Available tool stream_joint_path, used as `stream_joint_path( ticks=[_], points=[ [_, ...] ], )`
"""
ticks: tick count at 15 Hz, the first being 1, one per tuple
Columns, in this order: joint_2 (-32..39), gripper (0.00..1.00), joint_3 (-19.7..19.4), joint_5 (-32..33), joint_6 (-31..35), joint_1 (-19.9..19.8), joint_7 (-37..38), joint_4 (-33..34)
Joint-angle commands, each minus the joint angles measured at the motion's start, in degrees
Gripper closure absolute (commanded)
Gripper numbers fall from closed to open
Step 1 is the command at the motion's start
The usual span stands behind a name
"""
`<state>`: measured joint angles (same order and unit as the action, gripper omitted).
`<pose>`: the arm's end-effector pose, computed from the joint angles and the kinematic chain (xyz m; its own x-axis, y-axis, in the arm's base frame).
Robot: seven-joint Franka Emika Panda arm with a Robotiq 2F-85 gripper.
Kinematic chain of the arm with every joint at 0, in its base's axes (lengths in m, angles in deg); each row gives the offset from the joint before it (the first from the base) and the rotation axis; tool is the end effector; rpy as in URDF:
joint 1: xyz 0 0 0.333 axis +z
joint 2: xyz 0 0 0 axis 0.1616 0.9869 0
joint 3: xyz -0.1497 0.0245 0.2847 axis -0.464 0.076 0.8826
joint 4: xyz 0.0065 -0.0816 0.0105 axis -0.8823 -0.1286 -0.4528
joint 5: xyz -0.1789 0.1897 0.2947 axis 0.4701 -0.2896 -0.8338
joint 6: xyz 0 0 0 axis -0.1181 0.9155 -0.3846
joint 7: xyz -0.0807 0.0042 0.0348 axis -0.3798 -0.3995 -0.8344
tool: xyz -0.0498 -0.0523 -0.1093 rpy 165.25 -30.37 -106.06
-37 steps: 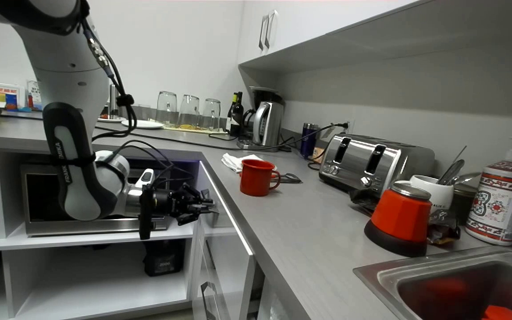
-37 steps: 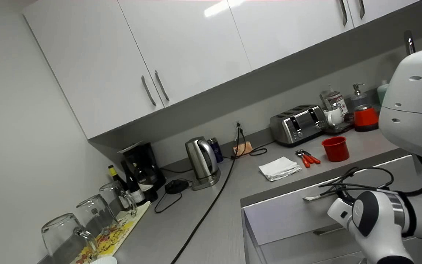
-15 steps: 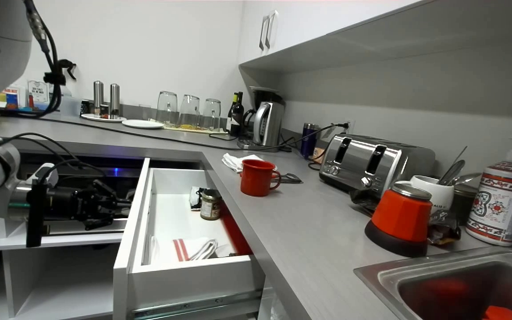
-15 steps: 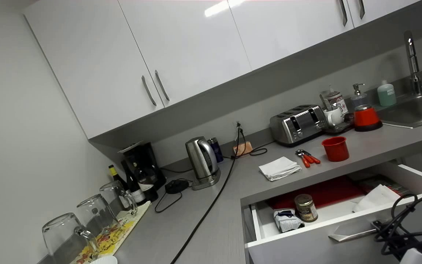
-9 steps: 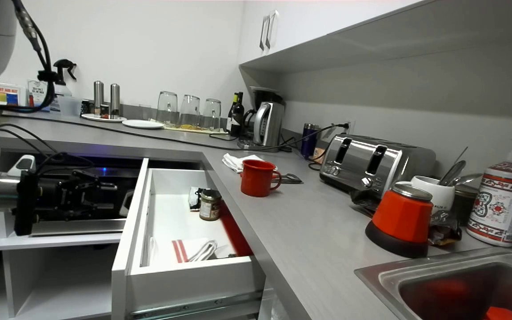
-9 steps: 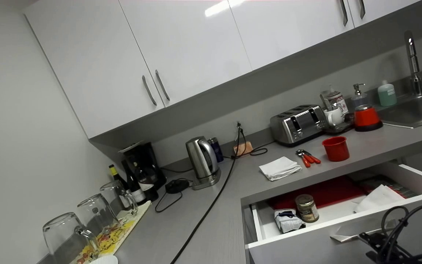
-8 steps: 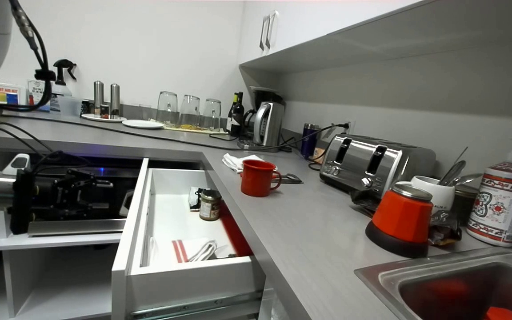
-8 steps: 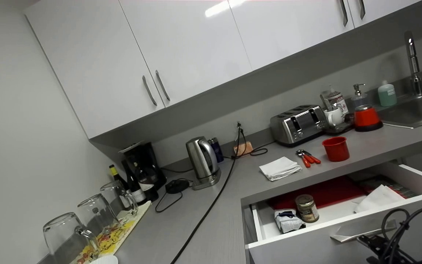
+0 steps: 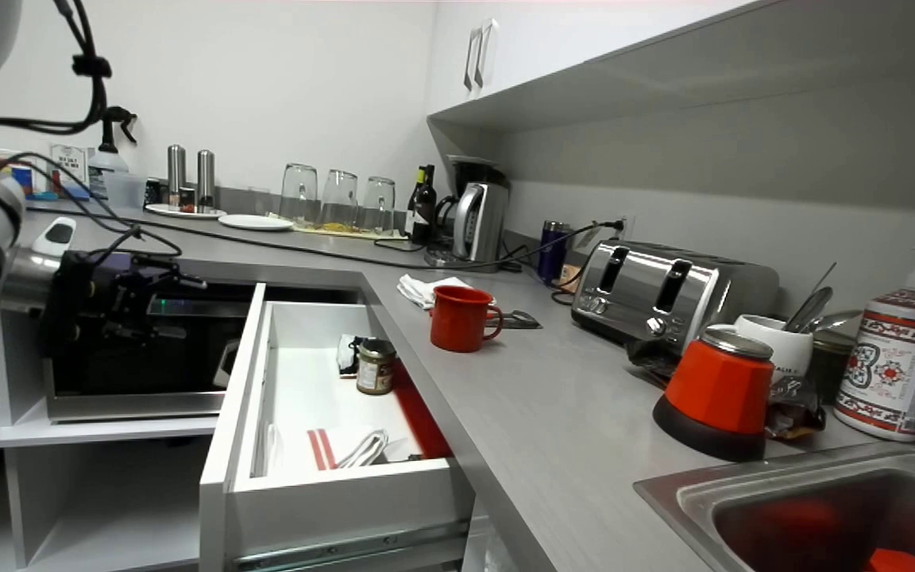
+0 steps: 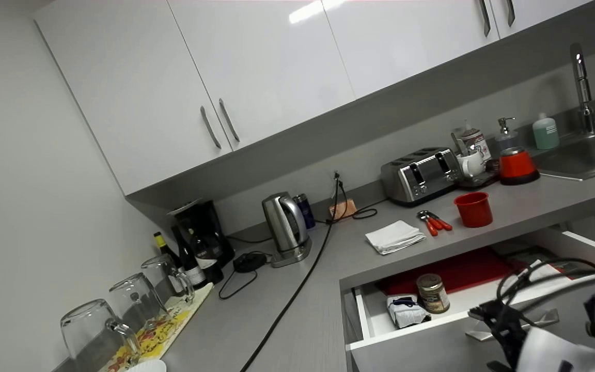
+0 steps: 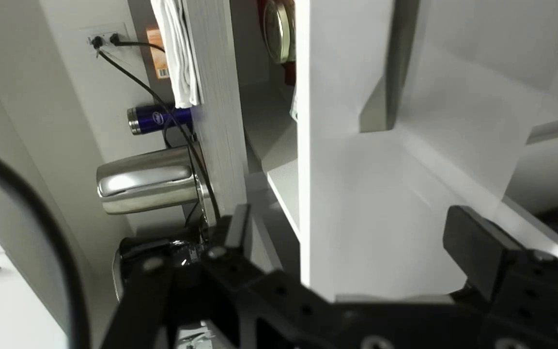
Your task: Open the topmost drawer, put the red mug inside it, and then close the drawer
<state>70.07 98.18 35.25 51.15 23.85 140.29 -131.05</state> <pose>0.5053 0.2806 0.0984 0.4996 0.8501 0.1665 0.1518 -0.2751 0.9493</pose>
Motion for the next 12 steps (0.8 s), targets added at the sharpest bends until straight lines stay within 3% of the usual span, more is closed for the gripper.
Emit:
stream_joint_path(
  ticks=[1,6,12],
  points=[
    [-10.3,0.00,0.4,-3.7,12.8,-5.9,1.6,-2.5],
    [-20.4,0.00,-3.0,-11.8,33.4,-12.0,1.5,-2.0],
    [-24.2,0.00,-11.4,-25.3,43.5,-14.7,-3.1,0.2]
  ],
)
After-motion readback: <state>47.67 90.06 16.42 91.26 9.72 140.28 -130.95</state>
